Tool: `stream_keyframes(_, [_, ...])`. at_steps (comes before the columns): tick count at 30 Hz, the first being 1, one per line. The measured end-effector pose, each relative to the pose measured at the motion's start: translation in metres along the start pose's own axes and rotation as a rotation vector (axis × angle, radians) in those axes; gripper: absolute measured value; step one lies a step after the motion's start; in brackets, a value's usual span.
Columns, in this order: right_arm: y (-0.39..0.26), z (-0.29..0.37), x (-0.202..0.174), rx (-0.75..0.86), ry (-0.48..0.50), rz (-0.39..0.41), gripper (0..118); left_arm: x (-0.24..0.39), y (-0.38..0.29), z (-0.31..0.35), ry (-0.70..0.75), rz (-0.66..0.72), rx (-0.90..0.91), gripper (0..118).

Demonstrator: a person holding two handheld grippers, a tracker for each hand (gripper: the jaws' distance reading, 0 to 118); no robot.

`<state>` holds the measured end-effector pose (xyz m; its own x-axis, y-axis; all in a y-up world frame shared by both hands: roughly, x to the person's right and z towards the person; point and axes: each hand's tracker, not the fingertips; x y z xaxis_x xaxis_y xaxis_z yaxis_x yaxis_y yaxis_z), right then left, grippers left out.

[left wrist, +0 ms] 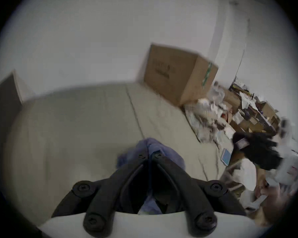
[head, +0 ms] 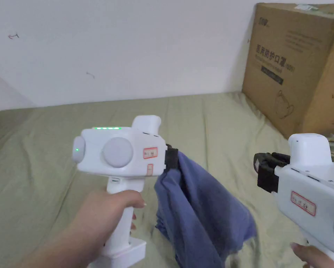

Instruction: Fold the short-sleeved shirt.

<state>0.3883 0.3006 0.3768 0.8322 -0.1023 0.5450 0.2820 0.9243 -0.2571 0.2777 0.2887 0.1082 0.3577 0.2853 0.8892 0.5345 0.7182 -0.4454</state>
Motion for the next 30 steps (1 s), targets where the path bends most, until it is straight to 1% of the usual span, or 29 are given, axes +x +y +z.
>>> stream_keyframes(2, [-0.011,-0.006,0.006,-0.028,-0.007,-0.024,2,0.003,-0.016,-0.053,-0.012,0.079,-0.126,2])
stream_keyframes(3, [-0.017,-0.01,0.009,-0.046,-0.006,-0.034,2,0.003,-0.027,-0.075,-0.044,0.128,-0.173,3])
stream_keyframes(4, [-0.021,-0.013,0.011,-0.061,-0.005,-0.04,2,0.001,-0.036,-0.092,-0.092,0.177,-0.218,14])
stream_keyframes(5, [-0.026,-0.016,0.013,-0.076,-0.005,-0.043,2,-0.001,-0.045,-0.11,-0.131,0.242,-0.275,38])
stream_keyframes(7, [-0.035,-0.019,0.016,-0.101,-0.011,-0.044,2,0.003,-0.063,-0.127,-0.18,0.34,-0.321,103])
stream_keyframes(8, [-0.038,-0.021,0.017,-0.113,-0.012,-0.044,2,0.003,-0.069,-0.129,-0.199,0.363,-0.318,104])
stream_keyframes(9, [-0.041,-0.022,0.018,-0.124,-0.012,-0.044,2,0.002,-0.069,-0.125,-0.2,0.366,-0.294,102])
stream_keyframes(11, [-0.045,-0.023,0.02,-0.138,-0.014,-0.041,2,-0.002,-0.074,-0.106,-0.209,0.35,-0.27,102])
stream_keyframes(13, [-0.044,-0.023,0.021,-0.147,-0.017,-0.038,2,-0.007,-0.061,-0.073,-0.161,0.284,-0.159,102])
stream_keyframes(16, [-0.039,-0.021,0.02,-0.131,-0.018,-0.049,2,-0.01,-0.044,0.002,-0.016,0.142,0.107,102])
stream_keyframes(17, [-0.036,-0.019,0.018,-0.115,-0.015,-0.055,2,-0.007,-0.044,0.033,0.044,0.085,0.202,101])
stream_keyframes(18, [-0.033,-0.016,0.016,-0.095,-0.012,-0.058,2,-0.006,-0.044,0.058,0.097,0.043,0.278,98])
stream_keyframes(19, [-0.031,-0.013,0.014,-0.074,-0.01,-0.057,2,-0.004,-0.049,0.083,0.145,0.013,0.342,87])
stream_keyframes(20, [-0.028,-0.009,0.011,-0.053,-0.011,-0.054,2,-0.002,-0.059,0.106,0.183,-0.009,0.401,87])
stream_keyframes(21, [-0.026,-0.006,0.008,-0.035,-0.012,-0.048,2,-0.001,-0.07,0.126,0.223,-0.024,0.449,83])
stream_keyframes(22, [-0.024,-0.003,0.006,-0.019,-0.013,-0.043,2,-0.002,-0.078,0.136,0.258,-0.024,0.469,72])
stream_keyframes(23, [-0.023,0.0,0.004,0.001,-0.015,-0.039,2,-0.002,-0.087,0.147,0.306,-0.02,0.473,49])
stream_keyframes(24, [-0.023,0.003,0.002,0.018,-0.016,-0.037,2,-0.002,-0.097,0.156,0.349,-0.015,0.481,20])
stream_keyframes(25, [-0.023,0.005,0.0,0.027,-0.015,-0.038,2,-0.002,-0.108,0.163,0.389,0.0,0.488,0])
stream_keyframes(26, [-0.023,0.006,-0.001,0.036,-0.013,-0.039,2,-0.005,-0.117,0.164,0.407,0.02,0.494,0])
stream_keyframes(27, [-0.023,0.007,-0.001,0.041,-0.013,-0.041,2,-0.007,-0.126,0.168,0.384,0.051,0.495,0])
stream_keyframes(30, [-0.024,0.006,-0.003,0.035,-0.018,-0.044,2,-0.007,-0.136,0.168,0.429,0.125,0.467,0])
